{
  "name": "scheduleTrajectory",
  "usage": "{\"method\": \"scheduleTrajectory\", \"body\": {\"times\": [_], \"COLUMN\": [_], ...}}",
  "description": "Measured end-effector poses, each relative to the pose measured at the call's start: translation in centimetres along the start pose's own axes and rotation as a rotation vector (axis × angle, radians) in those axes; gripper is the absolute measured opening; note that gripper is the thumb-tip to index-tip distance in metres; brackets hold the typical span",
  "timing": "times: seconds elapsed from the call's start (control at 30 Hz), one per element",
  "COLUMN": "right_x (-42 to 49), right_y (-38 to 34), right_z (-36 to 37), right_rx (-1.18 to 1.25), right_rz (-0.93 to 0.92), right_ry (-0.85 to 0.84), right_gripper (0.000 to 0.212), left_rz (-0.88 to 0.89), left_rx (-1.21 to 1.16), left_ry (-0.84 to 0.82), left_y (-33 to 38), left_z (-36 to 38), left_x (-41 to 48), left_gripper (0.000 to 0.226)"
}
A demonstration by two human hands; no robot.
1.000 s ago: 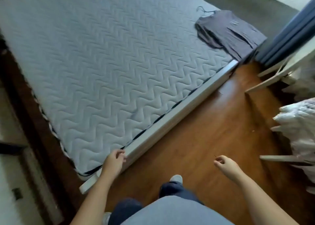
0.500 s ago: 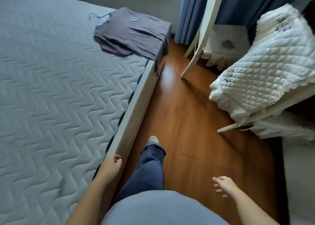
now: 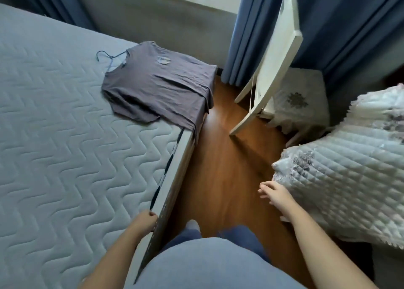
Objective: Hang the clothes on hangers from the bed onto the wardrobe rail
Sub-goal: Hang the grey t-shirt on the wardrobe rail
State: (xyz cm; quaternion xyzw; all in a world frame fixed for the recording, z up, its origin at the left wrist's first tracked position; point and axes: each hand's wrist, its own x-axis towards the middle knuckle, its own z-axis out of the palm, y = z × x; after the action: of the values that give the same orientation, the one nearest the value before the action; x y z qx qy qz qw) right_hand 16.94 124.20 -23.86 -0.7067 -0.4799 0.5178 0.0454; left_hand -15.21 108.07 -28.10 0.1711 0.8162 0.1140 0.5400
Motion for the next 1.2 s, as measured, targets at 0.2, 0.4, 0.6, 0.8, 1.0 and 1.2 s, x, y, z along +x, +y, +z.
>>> {"method": "scheduleTrajectory", "body": {"times": [0.2,0.4,0.6,0.8,1.0,1.2], "right_x": [9.7,21.1,29.6,35.0,38.1,41.9], "right_y": [-4.9,-11.4,-21.5,-29.6,-39.1,-49.0], "right_z": [-4.1,-9.0,-10.2,-5.8,1.8,10.2], "right_rx": [-0.015,-0.136,-0.374,-0.596,-0.754,-0.884], "right_rz": [-0.017,0.053,0.016,-0.006,-0.096,-0.224], "right_ry": [0.029,-0.067,-0.218,-0.333,-0.42,-0.483], "right_gripper": [0.021,0.011,0.01,0.022,0.02,0.012], "left_rz": [0.014,-0.068,-0.115,-0.111,-0.247,-0.234], "left_rx": [-0.223,-0.432,-0.674,-0.757,-0.901,-0.919], "left_ry": [0.049,0.235,0.3,0.413,0.5,0.571], "left_y": [8.7,13.6,22.5,26.2,25.9,28.7], "left_z": [-0.7,-0.5,-0.7,-3.4,-7.9,-16.6], "left_x": [5.3,9.3,10.5,12.4,16.2,24.9], "left_gripper": [0.026,0.014,0.015,0.017,0.014,0.017]}}
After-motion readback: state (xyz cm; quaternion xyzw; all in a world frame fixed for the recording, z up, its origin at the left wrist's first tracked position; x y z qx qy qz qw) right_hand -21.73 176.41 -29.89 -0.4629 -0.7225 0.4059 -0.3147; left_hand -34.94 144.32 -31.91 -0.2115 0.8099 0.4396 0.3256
